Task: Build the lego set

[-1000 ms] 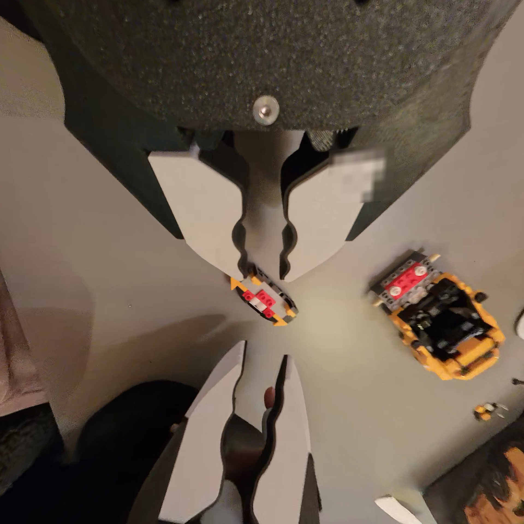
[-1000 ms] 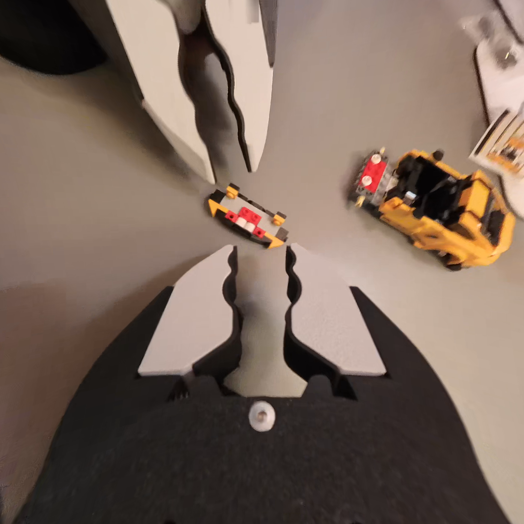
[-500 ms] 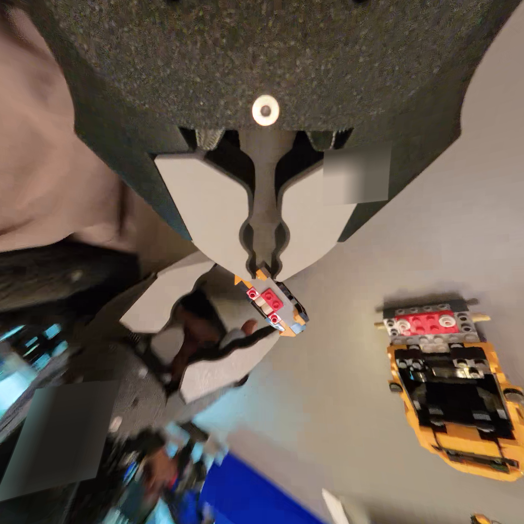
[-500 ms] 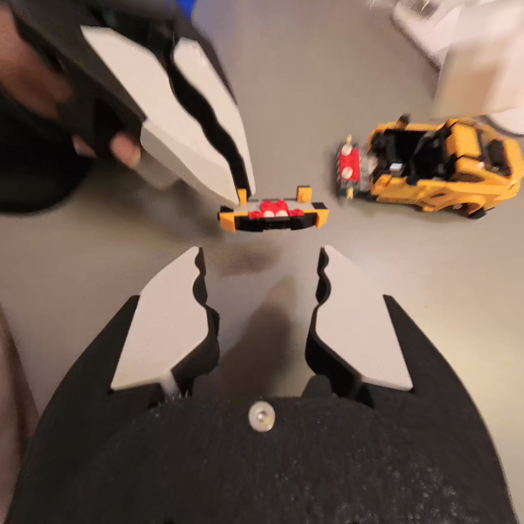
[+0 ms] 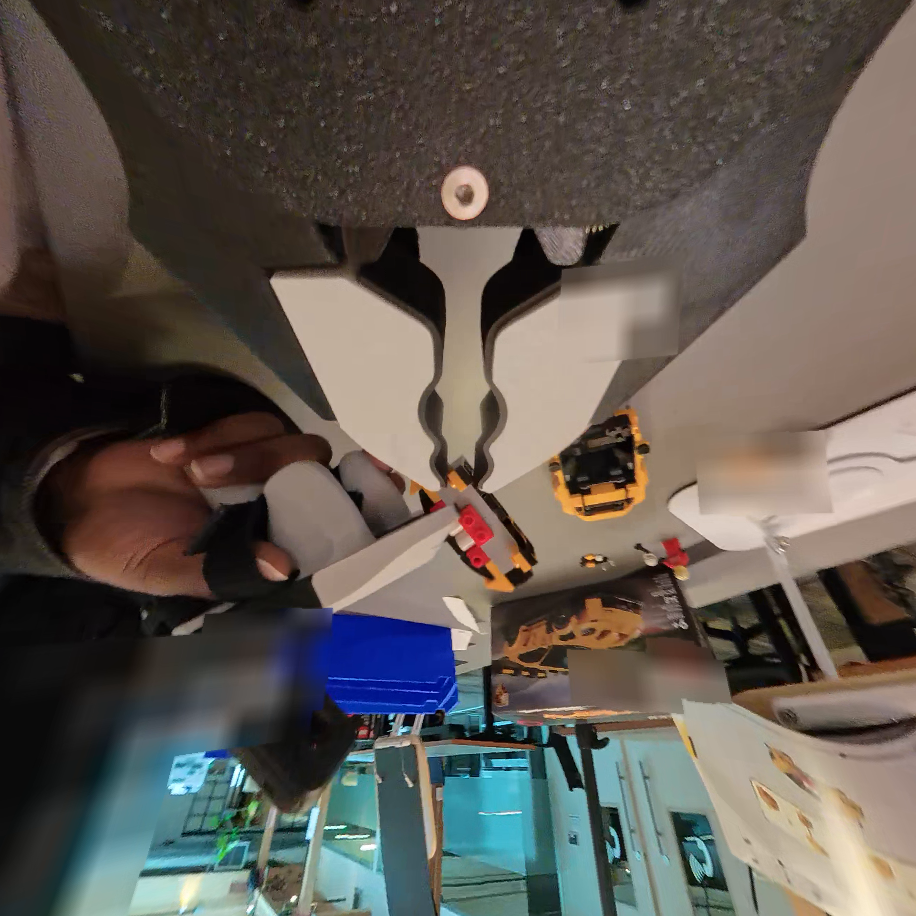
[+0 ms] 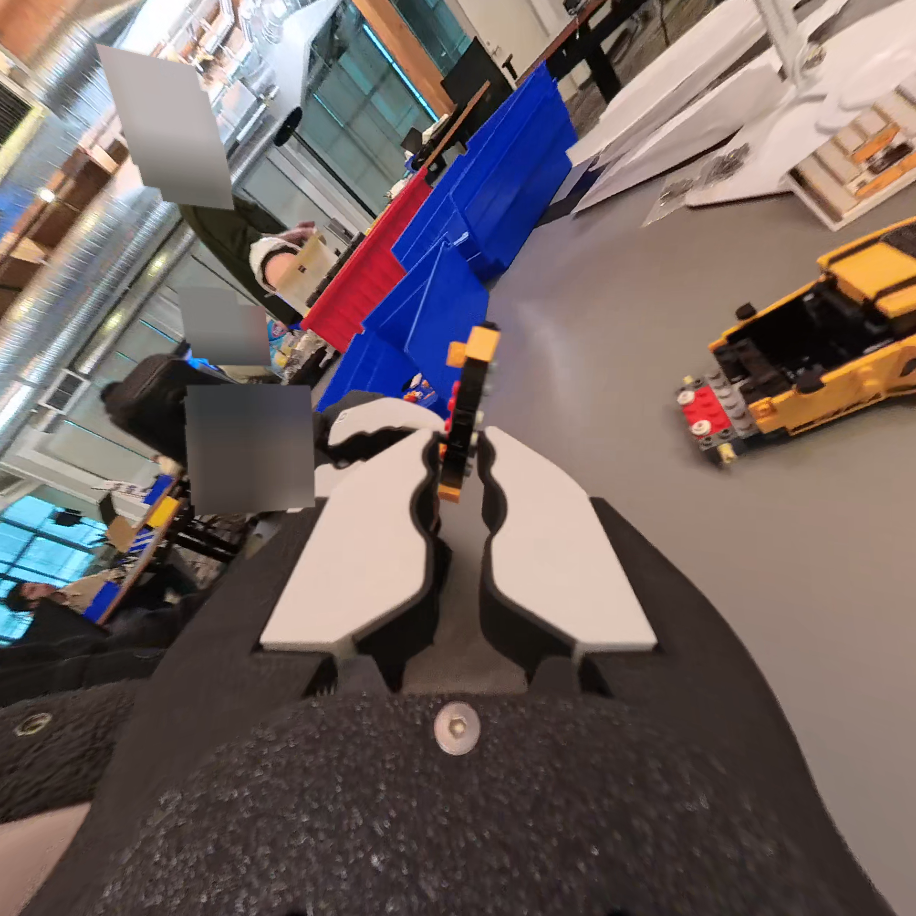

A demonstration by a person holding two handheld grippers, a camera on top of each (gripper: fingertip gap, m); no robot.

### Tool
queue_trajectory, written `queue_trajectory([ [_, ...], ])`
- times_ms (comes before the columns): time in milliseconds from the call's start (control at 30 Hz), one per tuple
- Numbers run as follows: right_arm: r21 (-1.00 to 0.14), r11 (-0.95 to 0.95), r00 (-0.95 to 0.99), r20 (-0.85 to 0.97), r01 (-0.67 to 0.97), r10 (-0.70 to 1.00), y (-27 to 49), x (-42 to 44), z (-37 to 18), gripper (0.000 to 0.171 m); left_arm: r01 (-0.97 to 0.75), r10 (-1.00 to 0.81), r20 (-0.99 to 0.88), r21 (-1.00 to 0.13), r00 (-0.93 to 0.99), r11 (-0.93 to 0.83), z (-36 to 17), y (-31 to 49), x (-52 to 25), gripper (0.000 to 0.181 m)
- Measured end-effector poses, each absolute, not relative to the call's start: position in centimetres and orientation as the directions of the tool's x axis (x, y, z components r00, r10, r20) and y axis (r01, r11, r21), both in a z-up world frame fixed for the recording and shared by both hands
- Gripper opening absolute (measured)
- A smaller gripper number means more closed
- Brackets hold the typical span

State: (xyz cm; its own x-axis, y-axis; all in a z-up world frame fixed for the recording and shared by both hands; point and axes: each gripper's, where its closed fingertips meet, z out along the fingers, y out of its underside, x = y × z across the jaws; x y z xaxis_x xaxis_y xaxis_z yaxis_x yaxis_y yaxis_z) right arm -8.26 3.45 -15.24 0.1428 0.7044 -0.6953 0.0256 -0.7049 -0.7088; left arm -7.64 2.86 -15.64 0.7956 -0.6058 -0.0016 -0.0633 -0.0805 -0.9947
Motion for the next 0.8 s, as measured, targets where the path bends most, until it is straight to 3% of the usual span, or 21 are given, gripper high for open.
queue_trajectory([
  [100, -0.760, -0.635, 0.169, -0.614, 0.138, 0.771, 3.7, -8.4, -15.4, 0.013, -0.076, -0.611, -0.018, -0.995, 0.792, -0.070, -15.7, 2.7, -7.6, 0.010],
  [200, -0.781, -0.469, 0.183, -0.433, 0.412, 0.883, 4.6, -7.8, -16.1, 0.013, -0.069, -0.641, -0.003, -0.995, 0.767, -0.078, -15.7, 2.7, -8.0, 0.028],
  [300, -0.599, -0.263, 0.133, -0.252, 0.757, 0.958, 5.3, -6.4, -18.6, 0.012, -0.086, -0.586, -0.051, -0.996, 0.809, -0.031, -15.0, 3.3, -10.8, 0.030],
  [367, -0.434, -0.214, 0.117, -0.240, 0.875, 0.964, 4.9, -5.5, -20.8, 0.012, -0.123, -0.562, -0.083, -0.992, 0.823, -0.033, -15.5, 3.6, -12.3, 0.024],
  [467, -0.294, -0.215, 0.147, -0.236, 0.931, 0.961, 4.3, -5.3, -24.1, 0.012, -0.196, -0.562, -0.102, -0.974, 0.821, -0.110, -17.4, 3.9, -12.8, 0.019],
  [800, -0.272, -0.194, 0.128, -0.244, 0.943, 0.961, 4.1, -6.4, -26.2, 0.019, -0.361, -0.614, -0.169, -0.910, 0.771, -0.203, -21.1, 3.7, -11.4, 0.016],
])
